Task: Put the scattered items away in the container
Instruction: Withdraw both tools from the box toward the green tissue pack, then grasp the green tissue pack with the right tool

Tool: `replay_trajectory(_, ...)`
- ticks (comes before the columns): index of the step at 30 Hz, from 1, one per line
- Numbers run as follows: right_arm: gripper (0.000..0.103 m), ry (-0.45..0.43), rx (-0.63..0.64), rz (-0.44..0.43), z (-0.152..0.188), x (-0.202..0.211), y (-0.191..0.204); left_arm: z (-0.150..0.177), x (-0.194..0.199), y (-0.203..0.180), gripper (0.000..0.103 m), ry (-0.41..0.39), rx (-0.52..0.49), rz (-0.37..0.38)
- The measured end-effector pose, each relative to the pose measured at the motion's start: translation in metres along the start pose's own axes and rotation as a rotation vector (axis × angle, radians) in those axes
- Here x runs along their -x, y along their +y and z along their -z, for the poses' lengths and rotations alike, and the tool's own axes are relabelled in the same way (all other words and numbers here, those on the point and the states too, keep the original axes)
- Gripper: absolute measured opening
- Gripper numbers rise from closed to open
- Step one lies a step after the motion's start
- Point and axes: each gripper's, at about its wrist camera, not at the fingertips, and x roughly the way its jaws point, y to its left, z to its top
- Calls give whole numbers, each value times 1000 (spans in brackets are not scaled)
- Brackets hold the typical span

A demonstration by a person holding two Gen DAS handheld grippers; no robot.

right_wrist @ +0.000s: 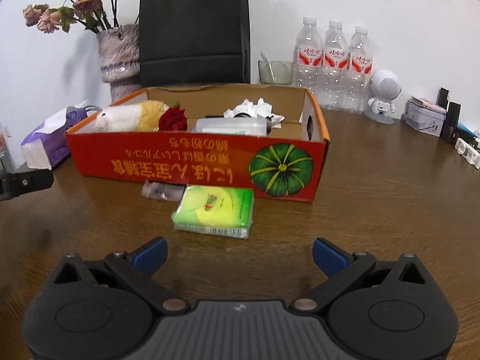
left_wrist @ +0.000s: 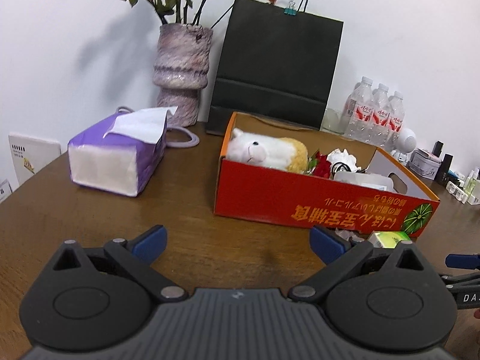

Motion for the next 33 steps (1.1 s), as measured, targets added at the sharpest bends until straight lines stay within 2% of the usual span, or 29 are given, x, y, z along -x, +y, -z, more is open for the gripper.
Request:
replay_trajectory(5,102,14,19,-5,0,-8,6,1,-2,1,103,14,-1,6)
replay_trajectory(9,97,18,49,15,-5,-19,15,3,-3,-1,103,24,-14,10)
replay_trajectory(14,93,10,0,19,-22,-38,20,5,-4,-5,103,31,-28,13)
replay_trajectory(15,88,18,-9,20,-25,-43,21,5,-4,-5,103,32,-29,13)
replay_trajectory(17,66,12,-2,35,-27,-47,23,6,-5,-6,103,36,-33,10)
replay_trajectory(18,63,7,-2,28,-27,-45,23,6,-6,-6,103,40,-34,9)
replay_trajectory(21,62,5,-18,-10,-25,-37,14,8,-11,-12,103,56,-39,7)
replay_trajectory(24,62,-13,-19,13,-23,-30,3,8,-17,-27,103,69,-56,28)
replay_trajectory(29,63,-23,-56,21,-24,-22,-25,6,-38,-73,103,106,-92,70)
replay_trajectory(33,63,-10,-70,10,-21,-18,-47,7,-59,-114,103,119,-141,41)
